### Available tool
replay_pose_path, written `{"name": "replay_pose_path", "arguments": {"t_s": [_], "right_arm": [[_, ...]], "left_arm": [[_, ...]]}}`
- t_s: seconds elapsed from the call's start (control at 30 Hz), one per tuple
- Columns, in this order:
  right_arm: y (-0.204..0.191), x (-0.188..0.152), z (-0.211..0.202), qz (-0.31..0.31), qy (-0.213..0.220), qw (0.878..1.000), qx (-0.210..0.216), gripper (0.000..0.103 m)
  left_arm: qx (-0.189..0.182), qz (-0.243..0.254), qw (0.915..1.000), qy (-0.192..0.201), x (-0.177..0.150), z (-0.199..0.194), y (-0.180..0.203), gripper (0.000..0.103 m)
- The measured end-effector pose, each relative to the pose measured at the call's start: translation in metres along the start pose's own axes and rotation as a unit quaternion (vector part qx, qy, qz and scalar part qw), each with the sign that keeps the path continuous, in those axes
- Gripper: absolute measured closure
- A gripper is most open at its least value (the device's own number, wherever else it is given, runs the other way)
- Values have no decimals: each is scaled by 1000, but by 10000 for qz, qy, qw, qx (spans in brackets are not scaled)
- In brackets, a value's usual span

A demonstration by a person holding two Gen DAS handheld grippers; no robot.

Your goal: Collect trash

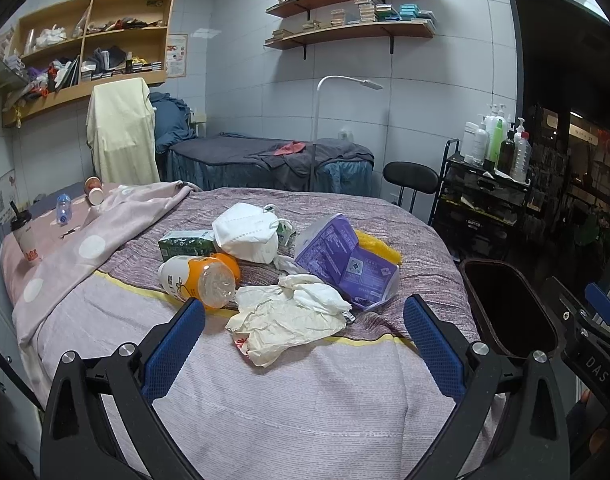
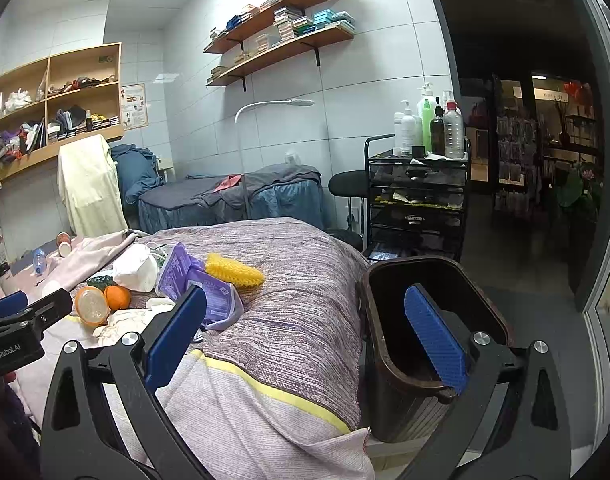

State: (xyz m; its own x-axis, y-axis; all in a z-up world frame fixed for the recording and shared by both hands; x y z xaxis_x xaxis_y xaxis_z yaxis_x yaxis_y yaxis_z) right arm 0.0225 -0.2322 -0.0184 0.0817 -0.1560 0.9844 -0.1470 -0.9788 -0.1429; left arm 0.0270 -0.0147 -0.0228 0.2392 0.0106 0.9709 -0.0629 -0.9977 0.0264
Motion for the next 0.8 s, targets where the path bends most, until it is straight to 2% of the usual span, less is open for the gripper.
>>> {"name": "replay_pose_path", "arguments": {"t_s": [0.8], "right_arm": [[-1, -4, 4, 31, -66, 10000, 6, 5]], "left_arm": [[3, -3, 10000, -51, 0, 3, 1, 6]]}}
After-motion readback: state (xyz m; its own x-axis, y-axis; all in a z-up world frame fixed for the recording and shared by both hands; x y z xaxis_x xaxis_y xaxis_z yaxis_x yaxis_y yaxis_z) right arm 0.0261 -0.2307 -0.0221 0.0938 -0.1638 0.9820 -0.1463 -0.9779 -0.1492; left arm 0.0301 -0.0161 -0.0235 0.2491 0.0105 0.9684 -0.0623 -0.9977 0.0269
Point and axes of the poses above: each gripper's, at about its wrist camera, not at the fingertips, and z roughly the way its jaws point, y to its right, x to its top, the point moved 2 cm from there along z, roughly the way its jaws point, and after that the axes turned 13 degrees about y, right-handed, at the moved point
